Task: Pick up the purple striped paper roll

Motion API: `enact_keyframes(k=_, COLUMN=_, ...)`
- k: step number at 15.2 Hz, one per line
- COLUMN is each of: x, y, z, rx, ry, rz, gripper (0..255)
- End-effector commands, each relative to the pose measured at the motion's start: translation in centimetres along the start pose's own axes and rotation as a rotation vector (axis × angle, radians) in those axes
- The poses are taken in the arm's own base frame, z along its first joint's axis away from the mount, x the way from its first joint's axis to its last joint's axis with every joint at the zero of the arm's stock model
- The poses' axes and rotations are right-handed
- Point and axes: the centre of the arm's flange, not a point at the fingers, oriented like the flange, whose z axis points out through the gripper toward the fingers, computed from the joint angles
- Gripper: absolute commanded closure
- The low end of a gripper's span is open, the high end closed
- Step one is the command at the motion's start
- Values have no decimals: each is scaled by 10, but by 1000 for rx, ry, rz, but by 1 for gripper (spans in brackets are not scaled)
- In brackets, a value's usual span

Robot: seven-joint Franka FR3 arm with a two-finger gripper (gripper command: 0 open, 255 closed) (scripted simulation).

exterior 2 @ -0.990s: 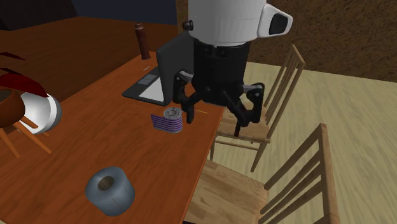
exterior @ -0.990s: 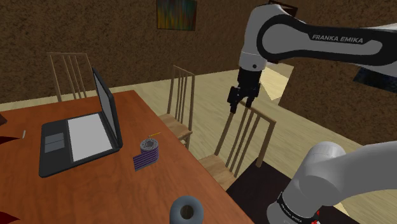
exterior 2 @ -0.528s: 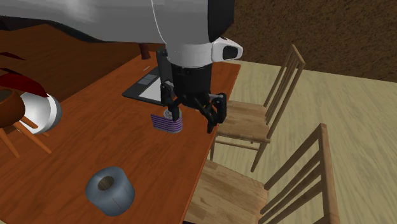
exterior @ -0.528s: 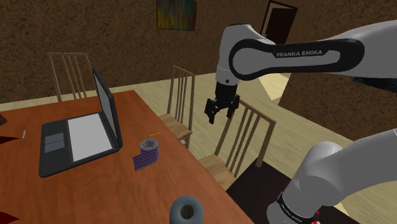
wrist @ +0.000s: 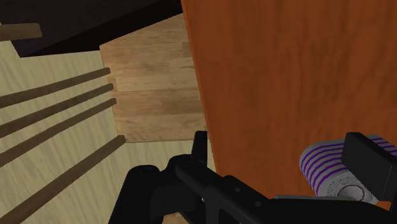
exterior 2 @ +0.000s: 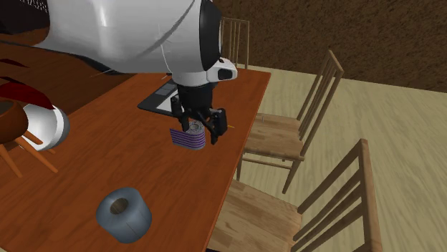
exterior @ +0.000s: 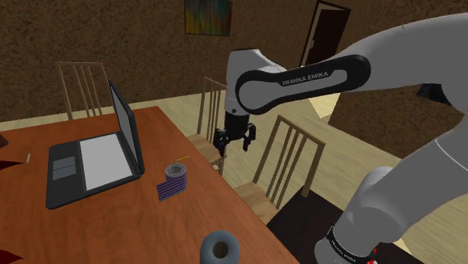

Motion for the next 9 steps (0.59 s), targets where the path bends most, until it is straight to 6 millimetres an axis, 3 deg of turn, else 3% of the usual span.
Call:
enact_keyframes(k=1, x=13, y=-19, z=19, rx=1, ry=1, rz=25, gripper=0)
enact_keyframes(k=9, x=62, y=-92, z=78, rx=-3, ry=7, rz=120, gripper=0)
